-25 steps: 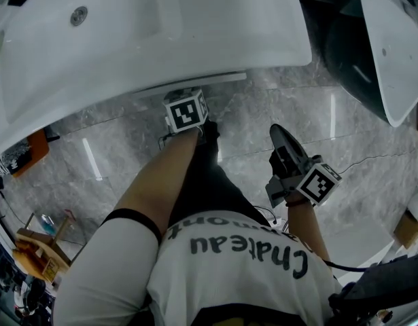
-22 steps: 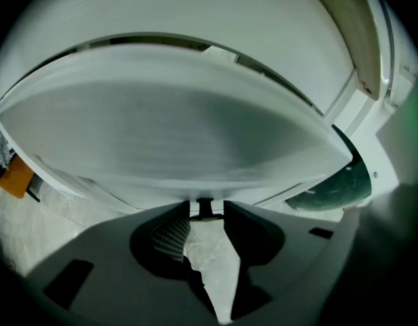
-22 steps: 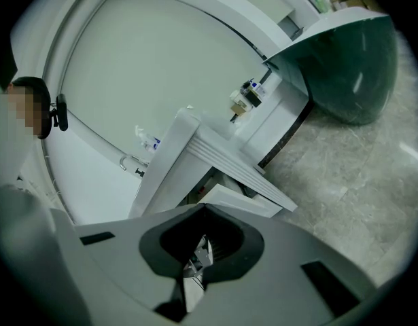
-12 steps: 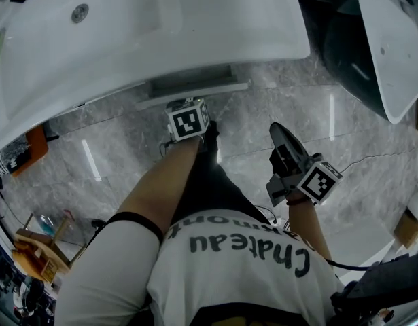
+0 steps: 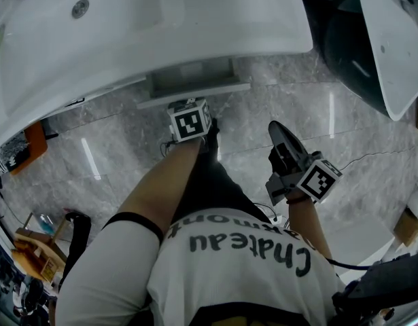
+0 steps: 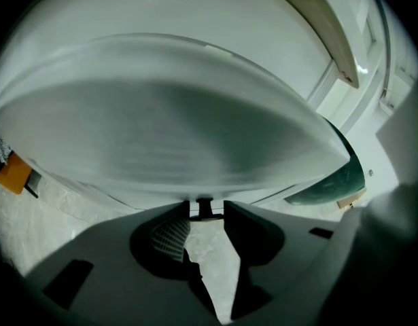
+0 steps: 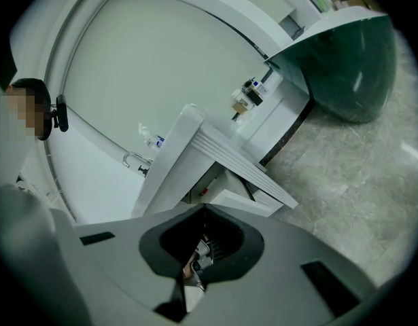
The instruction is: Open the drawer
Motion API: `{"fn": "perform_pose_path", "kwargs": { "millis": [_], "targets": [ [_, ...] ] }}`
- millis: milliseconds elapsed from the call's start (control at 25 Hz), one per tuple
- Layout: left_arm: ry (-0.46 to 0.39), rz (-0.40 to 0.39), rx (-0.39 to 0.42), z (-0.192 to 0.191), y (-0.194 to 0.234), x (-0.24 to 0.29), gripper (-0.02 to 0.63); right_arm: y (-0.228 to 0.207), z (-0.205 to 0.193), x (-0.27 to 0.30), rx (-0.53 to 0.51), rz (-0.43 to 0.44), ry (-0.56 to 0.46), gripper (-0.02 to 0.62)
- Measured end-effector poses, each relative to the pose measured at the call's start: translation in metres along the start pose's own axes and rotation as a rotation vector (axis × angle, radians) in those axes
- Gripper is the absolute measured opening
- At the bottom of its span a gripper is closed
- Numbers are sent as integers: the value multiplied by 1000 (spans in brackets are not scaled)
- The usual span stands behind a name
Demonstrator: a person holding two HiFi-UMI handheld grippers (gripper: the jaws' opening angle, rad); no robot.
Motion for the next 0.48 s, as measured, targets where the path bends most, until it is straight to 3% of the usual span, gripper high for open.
{"fn": "perform_pose_path", "kwargs": {
  "millis": [480],
  "targets": [
    [-1,-7,-3,-6,0,-4,156,0,-10,-1,12,4,-6,9]
  ]
}}
Point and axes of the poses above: the fingertips, and each gripper's own axes: x forward along the fingers, y to its left, z out of its top, the point moved 8 cm from there along -x, backward along the fingers, and after that the axes turned 6 degrees about x, right-handed, at the moved point
